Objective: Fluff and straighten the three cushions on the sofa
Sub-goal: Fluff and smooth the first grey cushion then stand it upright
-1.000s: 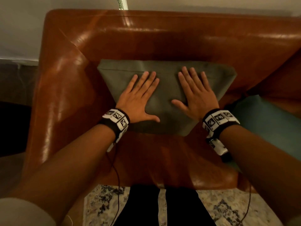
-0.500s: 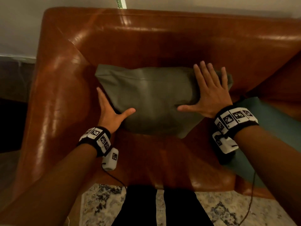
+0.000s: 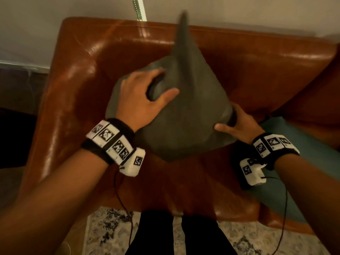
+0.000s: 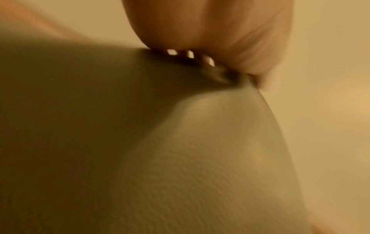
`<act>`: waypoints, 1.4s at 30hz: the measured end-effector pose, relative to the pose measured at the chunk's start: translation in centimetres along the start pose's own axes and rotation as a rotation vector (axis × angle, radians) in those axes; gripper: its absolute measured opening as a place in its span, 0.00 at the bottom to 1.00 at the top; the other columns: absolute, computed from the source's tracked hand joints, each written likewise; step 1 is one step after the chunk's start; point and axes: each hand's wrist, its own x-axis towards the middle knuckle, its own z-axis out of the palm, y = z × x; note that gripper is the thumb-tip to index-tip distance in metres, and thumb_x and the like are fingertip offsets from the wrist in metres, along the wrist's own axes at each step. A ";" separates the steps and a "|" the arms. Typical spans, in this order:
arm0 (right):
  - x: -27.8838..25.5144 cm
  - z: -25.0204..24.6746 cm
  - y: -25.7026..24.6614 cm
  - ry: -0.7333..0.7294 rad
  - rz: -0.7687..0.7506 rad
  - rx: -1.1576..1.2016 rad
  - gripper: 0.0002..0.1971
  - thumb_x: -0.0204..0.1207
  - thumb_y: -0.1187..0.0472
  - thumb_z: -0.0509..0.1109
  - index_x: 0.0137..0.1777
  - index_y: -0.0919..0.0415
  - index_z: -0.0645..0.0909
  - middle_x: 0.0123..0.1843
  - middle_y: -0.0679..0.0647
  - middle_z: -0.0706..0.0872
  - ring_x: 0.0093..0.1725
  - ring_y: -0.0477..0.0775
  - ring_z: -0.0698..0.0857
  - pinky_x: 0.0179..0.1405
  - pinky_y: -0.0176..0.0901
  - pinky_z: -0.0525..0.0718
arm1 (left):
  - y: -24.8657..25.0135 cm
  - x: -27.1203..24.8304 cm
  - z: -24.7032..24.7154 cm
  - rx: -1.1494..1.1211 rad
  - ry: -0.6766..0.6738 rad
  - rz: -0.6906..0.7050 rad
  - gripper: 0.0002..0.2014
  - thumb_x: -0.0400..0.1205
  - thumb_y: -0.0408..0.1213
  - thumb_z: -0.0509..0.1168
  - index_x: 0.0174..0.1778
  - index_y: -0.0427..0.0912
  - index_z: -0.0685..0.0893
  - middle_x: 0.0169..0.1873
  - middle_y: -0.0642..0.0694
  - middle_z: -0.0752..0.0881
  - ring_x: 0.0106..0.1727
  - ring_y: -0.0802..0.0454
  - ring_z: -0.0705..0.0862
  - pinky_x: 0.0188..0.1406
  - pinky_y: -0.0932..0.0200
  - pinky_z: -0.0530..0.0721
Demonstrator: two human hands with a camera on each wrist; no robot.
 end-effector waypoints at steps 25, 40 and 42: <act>-3.8 0.7 1.6 0.569 -0.285 -0.003 0.65 0.67 0.34 0.78 0.92 0.56 0.39 0.92 0.59 0.44 0.92 0.60 0.47 0.90 0.65 0.53 | -5.0 -1.1 2.2 -0.306 -0.263 -0.438 0.20 0.90 0.55 0.61 0.78 0.56 0.80 0.70 0.48 0.82 0.72 0.51 0.79 0.72 0.56 0.73; -2.7 0.0 -0.5 0.045 -0.004 -0.033 0.54 0.72 0.38 0.80 0.91 0.48 0.52 0.89 0.53 0.68 0.85 0.59 0.71 0.81 0.55 0.73 | 2.0 1.1 -0.3 -0.367 -0.418 0.038 0.22 0.89 0.54 0.64 0.78 0.51 0.82 0.75 0.55 0.80 0.76 0.61 0.75 0.76 0.72 0.67; -2.5 0.9 0.9 0.024 -0.063 -0.032 0.52 0.75 0.42 0.80 0.91 0.49 0.52 0.89 0.53 0.67 0.85 0.59 0.70 0.84 0.58 0.70 | 0.4 0.8 1.2 -0.166 -0.600 0.054 0.40 0.81 0.64 0.69 0.88 0.55 0.67 0.88 0.52 0.65 0.88 0.51 0.60 0.88 0.53 0.56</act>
